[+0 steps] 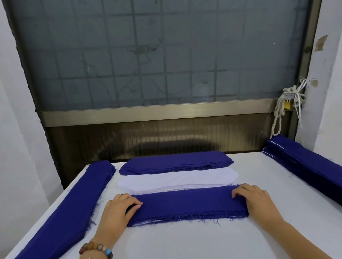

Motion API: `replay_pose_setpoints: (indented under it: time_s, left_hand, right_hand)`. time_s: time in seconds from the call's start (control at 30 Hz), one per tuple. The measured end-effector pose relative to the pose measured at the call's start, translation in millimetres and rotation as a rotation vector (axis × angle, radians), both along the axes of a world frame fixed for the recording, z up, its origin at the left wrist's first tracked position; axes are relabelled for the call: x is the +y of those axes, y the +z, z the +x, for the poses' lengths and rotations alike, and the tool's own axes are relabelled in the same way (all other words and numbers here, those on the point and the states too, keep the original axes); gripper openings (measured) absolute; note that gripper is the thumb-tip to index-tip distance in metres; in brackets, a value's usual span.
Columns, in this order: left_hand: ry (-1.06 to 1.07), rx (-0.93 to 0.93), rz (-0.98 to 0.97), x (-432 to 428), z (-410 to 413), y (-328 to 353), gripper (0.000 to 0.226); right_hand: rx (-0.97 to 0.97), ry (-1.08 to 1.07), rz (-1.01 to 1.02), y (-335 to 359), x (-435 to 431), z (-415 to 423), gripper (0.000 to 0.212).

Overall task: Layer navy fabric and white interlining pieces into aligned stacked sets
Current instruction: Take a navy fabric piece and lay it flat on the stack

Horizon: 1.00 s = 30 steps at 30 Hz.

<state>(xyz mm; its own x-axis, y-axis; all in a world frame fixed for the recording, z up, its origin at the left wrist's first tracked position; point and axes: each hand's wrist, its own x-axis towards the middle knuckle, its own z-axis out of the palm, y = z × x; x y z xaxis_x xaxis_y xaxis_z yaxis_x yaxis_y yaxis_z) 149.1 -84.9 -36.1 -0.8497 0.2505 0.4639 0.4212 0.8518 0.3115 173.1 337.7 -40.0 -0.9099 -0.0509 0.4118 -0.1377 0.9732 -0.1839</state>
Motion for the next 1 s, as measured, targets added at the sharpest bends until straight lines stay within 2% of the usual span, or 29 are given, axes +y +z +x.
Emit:
replay_pose_setpoints:
  time_s: [0.07, 0.17, 0.3, 0.37, 0.53, 0.6, 0.7, 0.8, 1.0]
  left_hand:
    - [-0.002, -0.013, -0.02, 2, -1, 1, 0.046]
    - [0.017, -0.008, -0.094, 9, -9, 8, 0.026]
    - [0.105, -0.01, -0.342, 24, -24, 33, 0.03]
    - [0.142, -0.005, -0.373, 35, -35, 42, 0.031]
    - [0.145, -0.006, -0.207, 69, -67, 41, 0.016]
    - [0.126, -0.052, -0.149, 82, -80, 37, 0.021]
    - [0.09, -0.103, -0.117, 101, -98, 28, 0.027]
    - [0.099, -0.125, -0.099, 121, -111, 23, 0.023]
    - [0.108, -0.048, -0.049, 143, -127, 11, 0.016]
  right_hand:
    - [-0.002, 0.004, 0.025, 1, 1, -1, 0.052]
    - [-0.029, 0.002, 0.109, 7, -1, -9, 0.045]
    - [-0.079, -0.042, 0.239, 25, -20, -30, 0.023]
    - [-0.08, -0.043, 0.222, 31, -31, -42, 0.019]
    - [-0.051, -0.033, 0.025, 34, -57, -73, 0.018]
    - [-0.041, -0.003, -0.02, 28, -67, -85, 0.024]
    - [-0.05, 0.063, -0.029, 21, -83, -109, 0.031]
    - [-0.112, 0.093, -0.044, 19, -100, -137, 0.028]
    - [-0.052, 0.087, -0.154, -3, -121, -167, 0.024]
